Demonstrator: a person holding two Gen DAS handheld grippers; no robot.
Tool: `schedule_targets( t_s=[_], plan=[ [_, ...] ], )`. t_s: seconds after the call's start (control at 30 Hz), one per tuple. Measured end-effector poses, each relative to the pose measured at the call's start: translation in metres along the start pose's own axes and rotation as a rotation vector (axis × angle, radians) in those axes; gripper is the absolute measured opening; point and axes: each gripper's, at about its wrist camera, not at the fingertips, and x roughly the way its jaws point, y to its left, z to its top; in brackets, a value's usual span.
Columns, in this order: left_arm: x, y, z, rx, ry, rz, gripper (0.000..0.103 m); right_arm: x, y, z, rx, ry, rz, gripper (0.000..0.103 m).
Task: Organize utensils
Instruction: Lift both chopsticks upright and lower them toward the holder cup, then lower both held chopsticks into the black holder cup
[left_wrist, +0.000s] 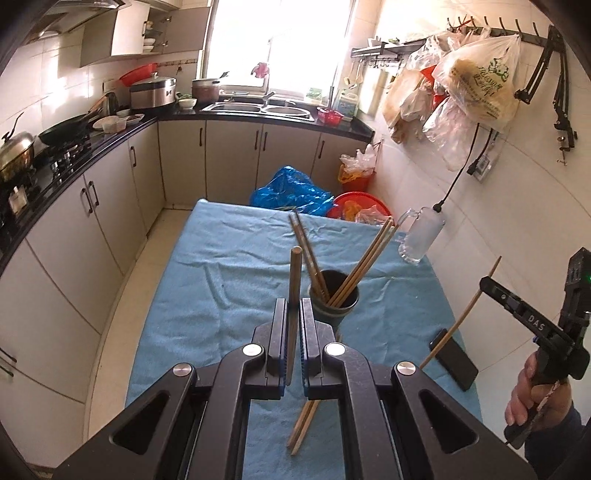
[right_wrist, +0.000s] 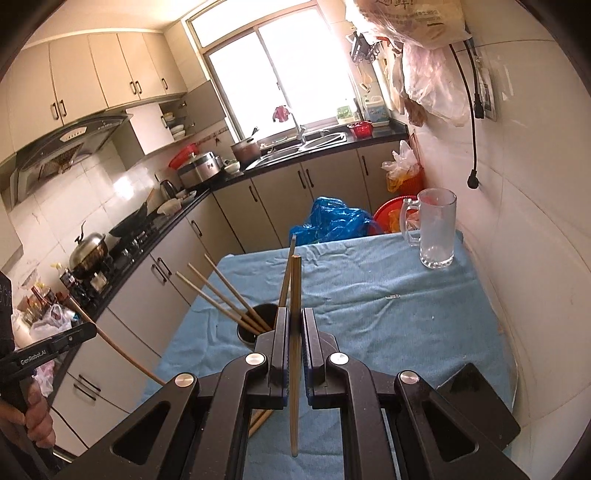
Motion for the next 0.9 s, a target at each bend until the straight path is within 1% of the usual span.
schedule_targets(
  t_s=[0.3,0.5,0.67,0.9],
  plan=[
    [-0.001,-0.021,0.035,0.033,-0.034,-0.045,0.005,0.003,-0.003,0.024,0.026,-0.035,0.012,0.006],
    [0.001,-0.036,0.062,0.062,-0.068,-0.067,0.005,0.008,0.000,0.046,0.036,-0.063,0.016,0.006],
    [0.011,-0.040,0.083,0.063,-0.080,-0.076,0.005,0.015,0.006,0.063,0.051,-0.094,0.017,0.006],
    [0.032,-0.038,0.108,0.039,-0.081,-0.104,0.005,0.033,0.015,0.082,0.070,-0.110,0.009,0.006]
  ],
)
